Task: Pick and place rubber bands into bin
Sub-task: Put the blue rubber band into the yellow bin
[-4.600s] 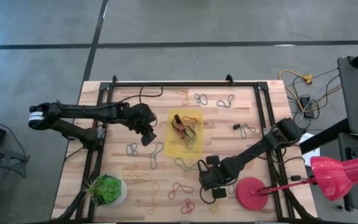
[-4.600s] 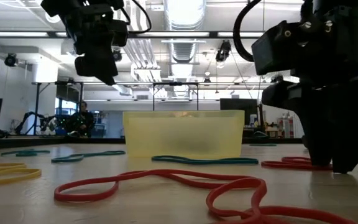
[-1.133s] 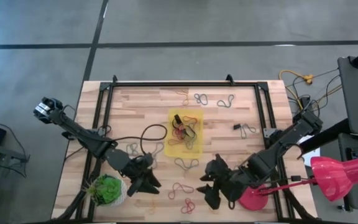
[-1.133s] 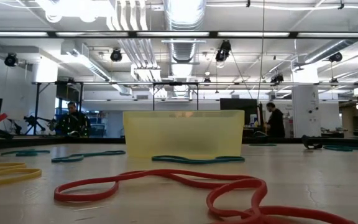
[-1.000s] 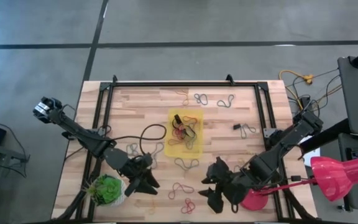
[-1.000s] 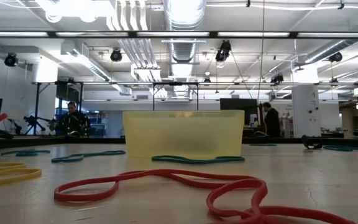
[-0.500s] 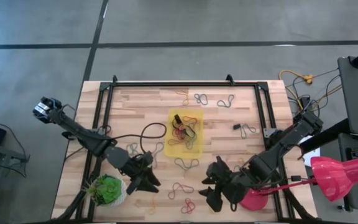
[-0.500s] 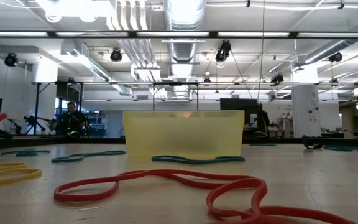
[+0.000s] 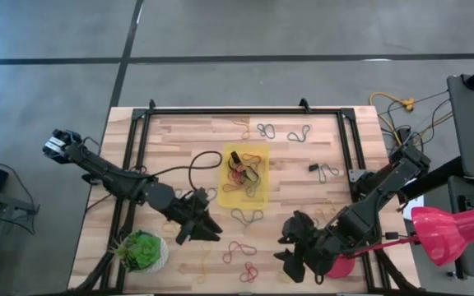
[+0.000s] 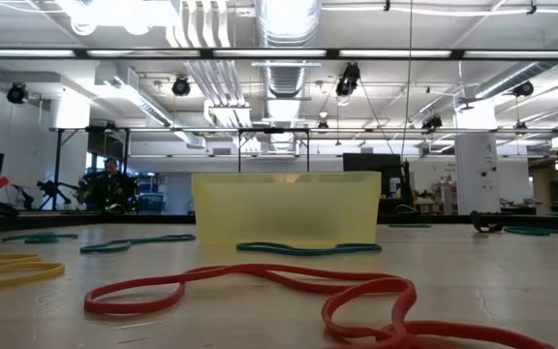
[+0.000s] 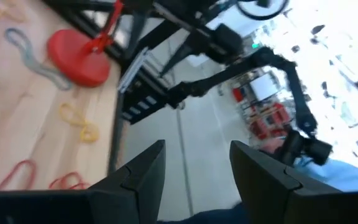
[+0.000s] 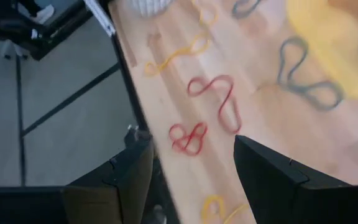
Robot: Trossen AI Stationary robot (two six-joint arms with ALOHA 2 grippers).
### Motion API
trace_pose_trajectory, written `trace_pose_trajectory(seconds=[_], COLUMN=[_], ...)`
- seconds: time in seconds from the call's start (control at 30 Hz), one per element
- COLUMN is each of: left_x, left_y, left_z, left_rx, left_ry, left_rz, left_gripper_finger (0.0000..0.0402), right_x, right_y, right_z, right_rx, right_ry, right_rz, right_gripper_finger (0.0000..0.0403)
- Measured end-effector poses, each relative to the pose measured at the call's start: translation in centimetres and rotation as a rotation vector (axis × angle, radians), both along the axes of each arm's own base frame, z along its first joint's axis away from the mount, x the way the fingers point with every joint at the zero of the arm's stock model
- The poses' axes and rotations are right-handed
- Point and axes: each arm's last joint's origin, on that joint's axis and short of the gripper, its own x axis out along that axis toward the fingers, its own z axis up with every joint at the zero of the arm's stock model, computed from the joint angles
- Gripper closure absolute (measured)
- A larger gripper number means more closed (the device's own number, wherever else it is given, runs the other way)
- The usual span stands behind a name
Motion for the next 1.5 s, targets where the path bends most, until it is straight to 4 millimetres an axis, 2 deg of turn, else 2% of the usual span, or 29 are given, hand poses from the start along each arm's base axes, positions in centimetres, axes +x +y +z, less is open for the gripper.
trace_pose_trajectory(seconds=[0.2,0.47,1.2,1.5], left_x=[0.1,0.1,0.2,0.2], left_y=[0.0,0.1,0.2,0.2], left_z=[0.3,0.3,0.2,0.2], left_rx=[0.007,0.007,0.009,0.011], left_ry=[-0.043,-0.044,-0.04,-0.041], left_rz=[-0.003,0.001,0.003,0.003], left_gripper_finger=[0.0237,0.0237,0.0237,0.0237], right_x=[-0.6,-1.9,-1.5,-1.1], right_y=[-1.1,-2.5,-2.4,-2.9], right_z=[1.8,4.2,3.6,3.6], right_rx=[-0.07,0.021,0.039,-0.03], right_ry=[-0.111,-0.185,-0.191,-0.217], right_rz=[-0.056,-0.144,-0.224,-0.241], right_gripper_finger=[0.0193,0.0193,0.0193,0.0193])
